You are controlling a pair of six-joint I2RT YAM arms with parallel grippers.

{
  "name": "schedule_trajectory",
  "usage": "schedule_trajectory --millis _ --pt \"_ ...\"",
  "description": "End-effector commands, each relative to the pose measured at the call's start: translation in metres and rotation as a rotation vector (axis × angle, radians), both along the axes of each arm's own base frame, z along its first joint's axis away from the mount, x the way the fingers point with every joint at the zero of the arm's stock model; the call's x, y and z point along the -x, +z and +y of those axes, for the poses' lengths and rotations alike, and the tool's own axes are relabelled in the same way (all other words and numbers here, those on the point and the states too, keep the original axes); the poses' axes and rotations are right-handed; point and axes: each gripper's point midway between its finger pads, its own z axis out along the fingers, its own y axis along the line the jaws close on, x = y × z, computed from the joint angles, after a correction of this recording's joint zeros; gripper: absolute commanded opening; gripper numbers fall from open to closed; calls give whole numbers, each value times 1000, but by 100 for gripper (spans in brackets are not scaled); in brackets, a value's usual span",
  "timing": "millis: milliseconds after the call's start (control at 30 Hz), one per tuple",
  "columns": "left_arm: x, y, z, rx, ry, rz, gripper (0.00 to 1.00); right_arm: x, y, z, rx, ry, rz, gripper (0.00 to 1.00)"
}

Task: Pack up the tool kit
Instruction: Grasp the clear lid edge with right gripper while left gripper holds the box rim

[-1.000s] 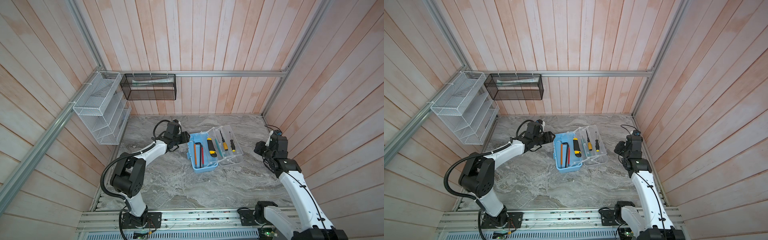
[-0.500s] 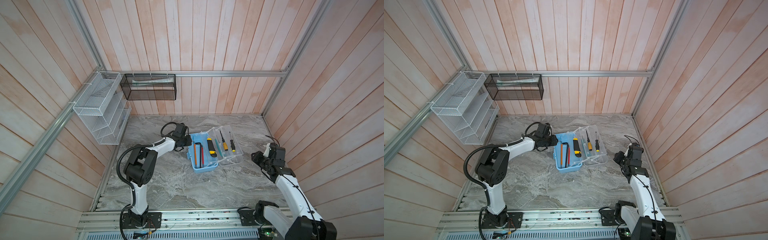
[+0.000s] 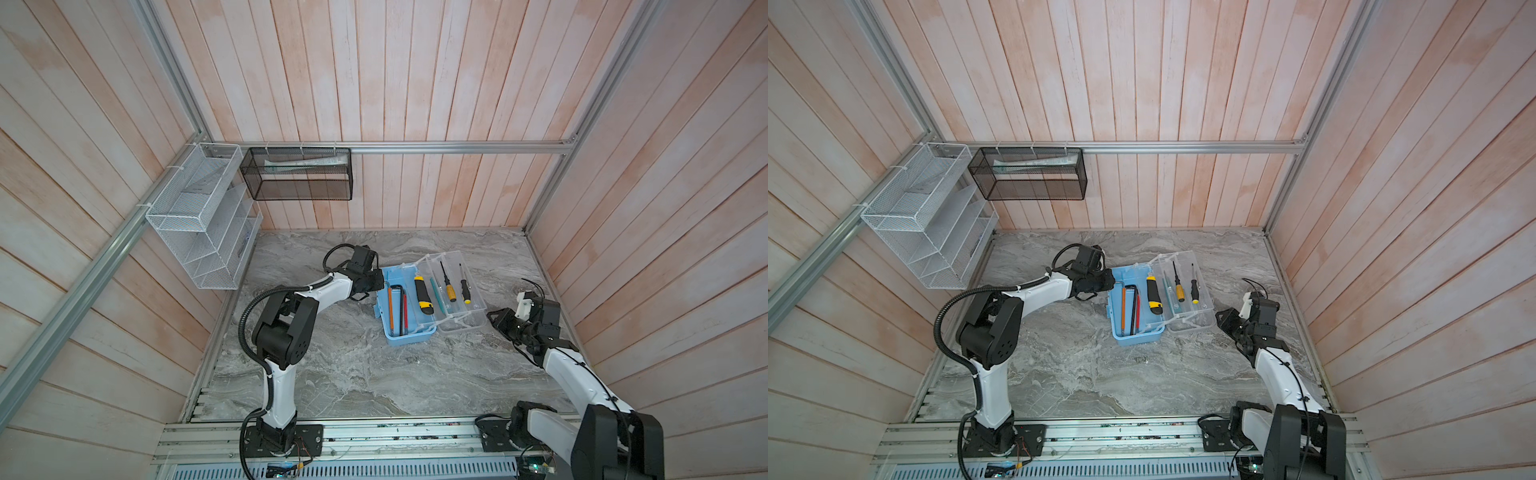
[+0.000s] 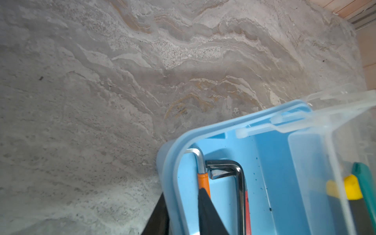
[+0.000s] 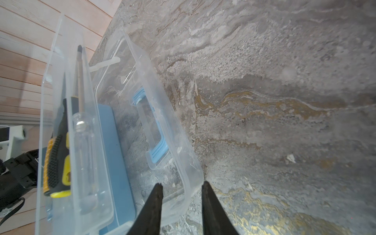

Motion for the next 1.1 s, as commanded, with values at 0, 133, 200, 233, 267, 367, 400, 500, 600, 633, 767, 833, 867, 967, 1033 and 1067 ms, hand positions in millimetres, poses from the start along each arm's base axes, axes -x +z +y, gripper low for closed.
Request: schedule_trajectory --millis 0,133,200,233,267,367,400,500,600,633,767,833,867,967,1033,1067 --pt "-2 4 -16 40 -38 -12 24 -3 -7 9 -8 51 -3 31" --pt "-2 4 -19 44 -42 -14 21 -5 -18 16 -2 73 19 31" --pt "-2 5 -21 53 -45 -9 20 -7 -24 19 0 80 32 31" --pt "-2 5 -22 58 -47 -8 20 -8 -26 21 -4 86 37 30" --pt "-1 5 -23 62 -48 -7 18 -8 -28 22 -7 91 47 28" --pt "-1 7 -24 73 -51 -8 12 -9 -35 24 -10 95 70 24" --pt "-1 7 -25 78 -51 -9 10 -9 -37 25 -13 96 71 22" --pt "-2 9 -27 92 -51 -10 0 -8 -41 26 -12 94 74 14" --pt "0 8 -28 106 -57 -3 0 -8 -37 29 -12 91 60 6" --pt "1 7 -29 110 -57 -1 0 -8 -35 30 -11 88 50 2" --pt "5 9 -31 138 -59 5 0 -13 -22 32 -2 82 15 0" --pt "6 10 -32 149 -63 6 0 -15 -14 33 3 82 0 0" --pt "6 11 -34 151 -67 6 0 -17 -10 34 10 82 -11 0" --pt "6 11 -35 154 -74 11 0 -20 3 34 31 73 -40 0" --pt "6 13 -36 158 -77 11 0 -21 12 34 48 63 -61 0" --pt "6 13 -36 161 -79 10 0 -21 17 35 57 61 -74 0"
